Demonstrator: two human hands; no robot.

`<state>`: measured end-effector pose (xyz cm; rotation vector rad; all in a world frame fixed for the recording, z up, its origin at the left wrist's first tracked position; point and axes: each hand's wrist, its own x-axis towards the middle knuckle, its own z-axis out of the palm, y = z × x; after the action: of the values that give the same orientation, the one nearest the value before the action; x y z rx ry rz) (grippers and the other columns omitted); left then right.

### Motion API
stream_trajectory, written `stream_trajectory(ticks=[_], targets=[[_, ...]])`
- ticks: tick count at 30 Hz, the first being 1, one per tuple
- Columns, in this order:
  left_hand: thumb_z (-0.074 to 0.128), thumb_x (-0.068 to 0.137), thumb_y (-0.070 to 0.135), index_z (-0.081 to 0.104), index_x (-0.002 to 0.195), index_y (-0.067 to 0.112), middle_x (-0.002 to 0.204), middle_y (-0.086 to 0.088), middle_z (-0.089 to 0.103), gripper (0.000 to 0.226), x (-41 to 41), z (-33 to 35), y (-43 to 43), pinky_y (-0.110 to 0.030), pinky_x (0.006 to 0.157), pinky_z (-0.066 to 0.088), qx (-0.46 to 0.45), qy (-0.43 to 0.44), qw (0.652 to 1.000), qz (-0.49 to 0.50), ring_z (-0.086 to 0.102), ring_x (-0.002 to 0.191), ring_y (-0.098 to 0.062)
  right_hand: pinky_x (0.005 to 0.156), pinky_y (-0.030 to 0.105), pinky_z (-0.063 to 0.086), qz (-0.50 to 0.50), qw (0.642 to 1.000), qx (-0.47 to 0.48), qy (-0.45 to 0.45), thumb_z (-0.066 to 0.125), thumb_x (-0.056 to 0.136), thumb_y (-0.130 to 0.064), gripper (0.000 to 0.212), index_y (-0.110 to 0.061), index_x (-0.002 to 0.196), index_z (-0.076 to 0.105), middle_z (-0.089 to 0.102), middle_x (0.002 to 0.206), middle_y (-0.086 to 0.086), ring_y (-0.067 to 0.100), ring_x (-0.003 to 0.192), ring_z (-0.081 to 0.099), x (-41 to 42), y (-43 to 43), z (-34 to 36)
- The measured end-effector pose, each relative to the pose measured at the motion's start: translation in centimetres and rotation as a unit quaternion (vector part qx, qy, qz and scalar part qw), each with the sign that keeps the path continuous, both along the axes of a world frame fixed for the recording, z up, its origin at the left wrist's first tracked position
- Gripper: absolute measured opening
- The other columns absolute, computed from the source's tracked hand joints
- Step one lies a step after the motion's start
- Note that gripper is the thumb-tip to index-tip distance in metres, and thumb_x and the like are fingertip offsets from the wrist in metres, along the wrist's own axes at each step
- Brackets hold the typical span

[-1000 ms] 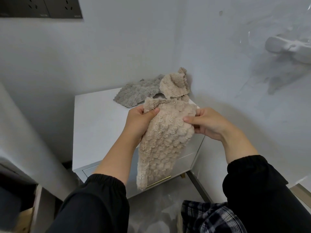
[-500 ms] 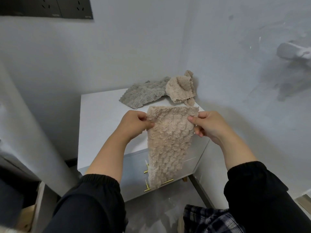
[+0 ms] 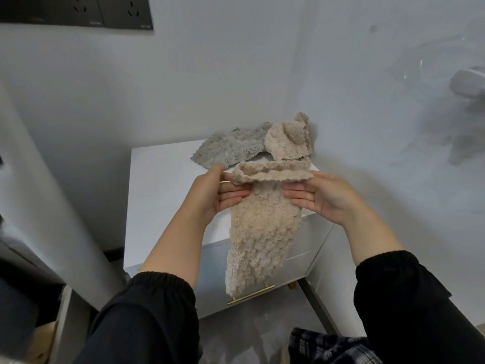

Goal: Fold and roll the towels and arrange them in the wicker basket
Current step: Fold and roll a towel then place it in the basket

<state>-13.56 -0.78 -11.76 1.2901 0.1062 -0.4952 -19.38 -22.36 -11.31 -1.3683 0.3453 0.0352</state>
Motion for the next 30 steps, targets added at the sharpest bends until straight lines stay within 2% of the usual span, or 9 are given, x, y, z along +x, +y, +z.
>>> stream_trajectory(ticks=[4, 7, 10, 15, 17, 21, 25, 28, 30], targets=[[0.057, 0.093, 0.038, 0.062, 0.089, 0.007, 0.083, -0.016, 0.073, 0.032, 0.5, -0.5, -0.2, -0.029, 0.074, 0.059, 0.018, -0.020, 0.998, 0.049, 0.072, 0.081, -0.023, 0.086, 0.039, 0.054, -0.011, 0.998, 0.061, -0.018, 0.038, 0.101, -0.038, 0.040, -0.005, 0.111, 0.058, 0.071, 0.102, 0.020, 0.029, 0.095, 0.070, 0.9, 0.3, -0.5], [0.066, 0.089, 0.020, 0.066, 0.082, 0.008, 0.076, -0.008, 0.069, 0.014, 0.6, -0.6, -0.5, -0.026, 0.070, 0.058, 0.004, -0.049, 0.996, 0.077, 0.066, 0.071, -0.019, 0.081, 0.039, 0.056, -0.060, 0.995, 0.058, -0.054, 0.051, 0.097, -0.030, 0.027, -0.006, 0.096, 0.065, 0.071, 0.087, 0.008, 0.023, 0.082, 0.068, 1.6, 0.6, -0.6], [0.064, 0.085, -0.001, 0.063, 0.077, 0.007, 0.071, -0.005, 0.060, 0.012, 0.6, -0.8, -0.5, -0.022, 0.061, 0.053, 0.031, -0.091, 0.994, 0.060, 0.057, 0.064, -0.015, 0.081, 0.035, 0.055, -0.062, 0.995, -0.032, -0.070, 0.059, 0.090, -0.004, 0.011, -0.005, 0.092, 0.069, 0.067, 0.091, 0.014, 0.024, 0.086, 0.062, 2.0, 0.7, -1.3], [0.065, 0.078, -0.008, 0.066, 0.074, 0.013, 0.072, -0.007, 0.060, 0.021, 0.8, -2.1, -0.3, -0.026, 0.069, 0.050, 0.171, -0.150, 0.973, 0.043, 0.056, 0.066, -0.015, 0.059, 0.027, 0.058, -0.107, 0.974, -0.199, -0.026, 0.065, 0.085, 0.000, 0.016, -0.013, 0.077, 0.069, 0.063, 0.078, 0.009, 0.018, 0.063, 0.062, 2.1, 0.5, -3.0], [0.065, 0.078, -0.005, 0.067, 0.073, 0.017, 0.065, -0.002, 0.058, 0.023, 0.9, -2.6, -0.2, -0.018, 0.057, 0.045, 0.248, -0.195, 0.948, 0.033, 0.053, 0.056, -0.009, 0.046, 0.020, 0.053, -0.114, 0.966, -0.232, -0.014, 0.066, 0.085, 0.001, 0.016, -0.011, 0.075, 0.067, 0.062, 0.072, 0.008, 0.012, 0.046, 0.060, 2.2, 0.5, -3.5], [0.062, 0.079, 0.001, 0.065, 0.079, 0.023, 0.069, 0.008, 0.053, 0.023, 1.0, -3.5, -0.6, -0.019, 0.057, 0.038, 0.379, -0.272, 0.884, 0.035, 0.052, 0.069, -0.012, 0.052, 0.028, 0.051, -0.121, 0.940, -0.320, -0.021, 0.067, 0.085, -0.004, 0.018, -0.016, 0.072, 0.066, 0.058, 0.053, 0.000, 0.015, 0.043, 0.058, 2.5, 1.0, -4.1], [0.064, 0.082, 0.012, 0.059, 0.118, 0.023, 0.090, 0.002, 0.059, 0.038, 1.2, -4.5, -0.8, -0.028, 0.076, 0.043, 0.432, -0.286, 0.855, 0.029, 0.055, 0.097, -0.021, 0.063, 0.023, 0.040, -0.124, 0.884, -0.449, -0.039, 0.068, 0.083, -0.010, 0.010, -0.018, 0.089, 0.066, 0.060, 0.071, -0.001, 0.016, 0.069, 0.057, 2.5, 1.3, -4.8], [0.063, 0.085, 0.017, 0.047, 0.138, 0.023, 0.125, -0.008, 0.057, 0.056, 1.8, -4.9, -0.6, -0.038, 0.099, 0.042, 0.460, -0.286, 0.840, -0.020, 0.048, 0.120, -0.027, 0.076, 0.023, 0.040, -0.075, 0.867, -0.492, -0.039, 0.063, 0.087, -0.009, 0.035, -0.018, 0.121, 0.058, 0.060, 0.107, 0.003, 0.018, 0.093, 0.055, 2.6, 1.4, -5.0], [0.063, 0.086, 0.019, 0.043, 0.141, 0.024, 0.131, -0.010, 0.053, 0.059, 1.9, -4.6, -0.3, -0.041, 0.102, 0.041, 0.462, -0.287, 0.837, -0.054, 0.048, 0.120, -0.029, 0.091, 0.024, 0.037, -0.027, 0.867, -0.496, -0.040, 0.057, 0.091, -0.007, 0.047, -0.018, 0.136, 0.046, 0.052, 0.131, 0.004, 0.021, 0.116, 0.051, 2.6, 1.4, -4.9]])
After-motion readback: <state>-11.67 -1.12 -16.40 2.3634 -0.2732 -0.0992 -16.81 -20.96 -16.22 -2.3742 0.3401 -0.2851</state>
